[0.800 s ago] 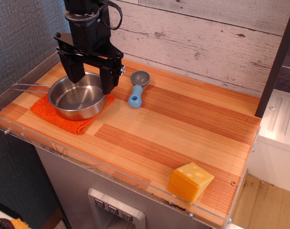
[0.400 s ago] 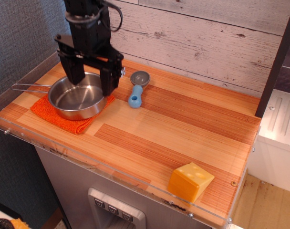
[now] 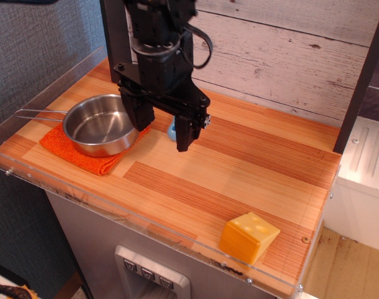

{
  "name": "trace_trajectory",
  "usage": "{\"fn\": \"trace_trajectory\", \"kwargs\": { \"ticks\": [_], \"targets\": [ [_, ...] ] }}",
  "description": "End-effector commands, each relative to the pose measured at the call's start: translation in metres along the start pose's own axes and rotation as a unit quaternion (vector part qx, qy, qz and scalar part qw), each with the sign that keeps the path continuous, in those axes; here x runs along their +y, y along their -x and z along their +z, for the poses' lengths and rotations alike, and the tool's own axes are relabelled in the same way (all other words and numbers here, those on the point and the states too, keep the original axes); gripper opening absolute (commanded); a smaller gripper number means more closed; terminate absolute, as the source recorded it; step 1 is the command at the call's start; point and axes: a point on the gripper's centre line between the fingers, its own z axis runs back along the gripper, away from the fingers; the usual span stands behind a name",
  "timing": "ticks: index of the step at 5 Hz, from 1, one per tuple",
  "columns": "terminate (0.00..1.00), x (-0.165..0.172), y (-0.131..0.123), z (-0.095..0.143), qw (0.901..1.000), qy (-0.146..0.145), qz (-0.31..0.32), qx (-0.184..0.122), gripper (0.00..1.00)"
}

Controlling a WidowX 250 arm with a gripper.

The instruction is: Pick the cheese slice and put it into the stainless steel pan

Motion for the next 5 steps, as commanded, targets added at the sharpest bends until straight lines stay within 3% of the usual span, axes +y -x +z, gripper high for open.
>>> {"fn": "trace_trajectory", "kwargs": {
  "ticks": [1, 2, 5],
  "targets": [
    [0.00, -0.047, 0.013, 0.009, 0.9949, 0.094, -0.035, 0.009, 1.00],
    [0.00, -0.068, 0.019, 0.005, 0.9915, 0.114, -0.059, 0.023, 1.00],
    [0.00, -0.113, 0.033, -0.012, 0.9921, 0.056, -0.102, 0.045, 1.00]
  ]
}}
